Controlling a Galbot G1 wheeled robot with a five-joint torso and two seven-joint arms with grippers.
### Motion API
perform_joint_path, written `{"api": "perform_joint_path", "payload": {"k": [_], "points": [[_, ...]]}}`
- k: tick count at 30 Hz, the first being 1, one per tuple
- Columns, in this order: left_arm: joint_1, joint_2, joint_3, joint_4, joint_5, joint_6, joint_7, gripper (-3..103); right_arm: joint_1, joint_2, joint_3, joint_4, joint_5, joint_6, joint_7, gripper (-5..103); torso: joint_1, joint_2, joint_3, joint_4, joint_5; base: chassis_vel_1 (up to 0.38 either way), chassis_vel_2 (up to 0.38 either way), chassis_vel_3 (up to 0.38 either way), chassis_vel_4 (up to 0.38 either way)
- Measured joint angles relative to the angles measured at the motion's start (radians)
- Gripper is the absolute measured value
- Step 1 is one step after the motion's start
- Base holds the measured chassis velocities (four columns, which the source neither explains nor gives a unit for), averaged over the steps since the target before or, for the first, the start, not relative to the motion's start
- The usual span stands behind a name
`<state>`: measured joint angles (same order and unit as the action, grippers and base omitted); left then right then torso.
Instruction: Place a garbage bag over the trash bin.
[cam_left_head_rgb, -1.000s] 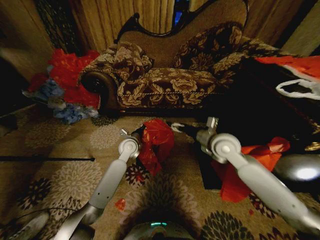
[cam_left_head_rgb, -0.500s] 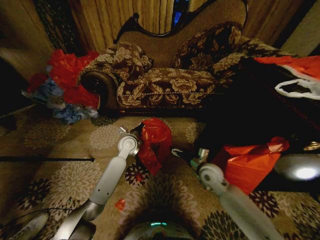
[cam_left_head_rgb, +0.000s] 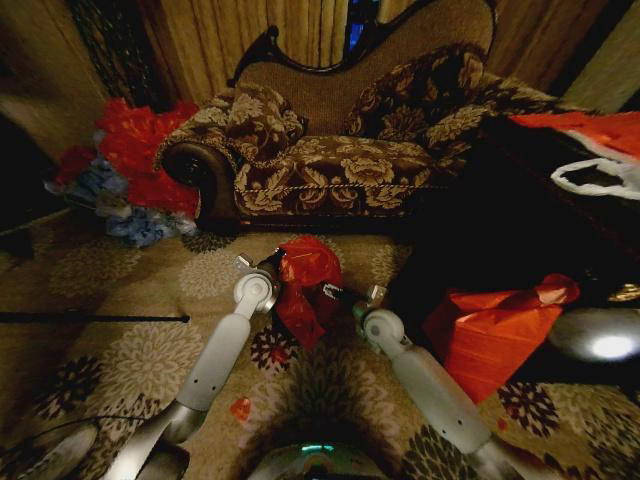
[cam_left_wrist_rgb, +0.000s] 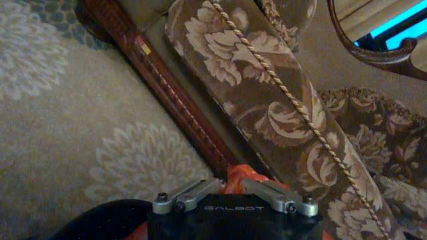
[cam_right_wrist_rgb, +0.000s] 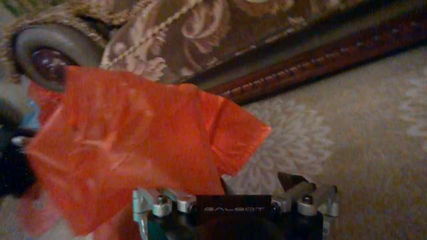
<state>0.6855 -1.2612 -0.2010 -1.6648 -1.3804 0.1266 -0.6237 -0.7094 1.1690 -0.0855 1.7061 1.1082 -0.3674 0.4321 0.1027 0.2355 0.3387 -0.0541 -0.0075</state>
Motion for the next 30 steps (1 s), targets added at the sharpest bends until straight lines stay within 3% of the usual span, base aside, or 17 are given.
{"api": "perform_joint_path", "payload": {"k": [5,8,10,14,17,20,22,24,25,27,28,29,30], "points": [[0.001,0.004,-0.013,0.005,0.0,-0.006,-0.002,0,-0.071,-0.127,-0.077,0.158,-0.002,-0.004,0.037,100,0.0,0.0,0.0,0.0,0.0003,0.0,0.0,0.0,0.0],[0.001,0.001,-0.017,0.012,0.001,-0.009,-0.002,0,-0.124,-0.187,-0.07,0.215,-0.014,-0.004,0.027,100,0.0,0.0,0.0,-0.0005,0.0009,0.0,0.0,0.0,0.0],[0.009,-0.003,-0.017,0.014,0.003,-0.011,0.0,0,-0.148,-0.275,-0.045,0.283,-0.015,-0.004,0.026,100,0.0,0.0,0.0,-0.0007,0.0005,0.0,0.0,0.0,0.0],[0.029,-0.005,-0.021,0.004,0.006,-0.012,0.001,0,-0.05,-0.38,-0.019,0.334,0.041,-0.023,0.014,100,0.0,0.0,0.0,-0.0009,0.0,0.0,0.0,0.0,0.0],[0.04,-0.002,-0.025,-0.005,0.006,-0.012,0.001,0,0.066,-0.388,-0.026,0.311,0.103,-0.049,0.015,100,0.0,0.0,0.0,-0.0005,0.0002,0.0,0.0,0.0,0.0],[0.061,0.009,-0.033,-0.028,0.007,-0.008,-0.004,0,0.305,-0.296,-0.086,0.151,0.171,-0.089,0.011,100,0.0,0.0,0.0,0.0,0.0005,0.0,0.0,0.0,0.0],[0.066,0.012,-0.034,-0.035,0.007,-0.007,-0.007,0,0.357,-0.261,-0.105,0.102,0.181,-0.093,0.01,100,0.0,0.0,0.0,0.0,0.0001,0.0,0.0,0.0,0.0],[0.081,0.021,-0.034,-0.054,0.006,0.0,-0.018,0,0.466,-0.147,-0.163,-0.039,0.212,-0.102,0.01,93,0.0,0.0,0.0,0.0005,-0.0002,0.0,0.0,0.0,0.0],[0.081,0.021,-0.034,-0.054,0.006,0.0,-0.018,0,0.466,-0.147,-0.163,-0.039,0.212,-0.102,0.01,93,0.0,0.0,0.0,0.0005,-0.0002,0.0,0.0,0.0,0.0],[0.09,0.03,-0.033,-0.073,0.006,0.007,-0.038,0,0.513,-0.05,-0.209,-0.165,0.206,-0.103,0.003,82,0.0,0.0,0.0,0.0006,-0.0005,0.0,0.0,0.0,0.0],[0.09,0.03,-0.033,-0.073,0.006,0.007,-0.038,0,0.513,-0.05,-0.209,-0.165,0.206,-0.103,0.003,82,0.0,0.0,0.0,0.0006,-0.0005,0.0,0.0,0.0,0.0],[0.094,0.033,-0.031,-0.088,0.004,0.013,-0.053,0,0.518,0.007,-0.221,-0.239,0.169,-0.102,-0.012,71,0.0,0.0,0.0,-0.0001,-0.0003,0.0,0.0,0.0,0.0],[0.096,0.035,-0.03,-0.095,0.003,0.015,-0.06,0,0.518,0.036,-0.224,-0.274,0.143,-0.099,-0.017,71,0.0,0.0,0.0,-0.0003,0.0004,0.0,0.0,0.0,0.0]]}}
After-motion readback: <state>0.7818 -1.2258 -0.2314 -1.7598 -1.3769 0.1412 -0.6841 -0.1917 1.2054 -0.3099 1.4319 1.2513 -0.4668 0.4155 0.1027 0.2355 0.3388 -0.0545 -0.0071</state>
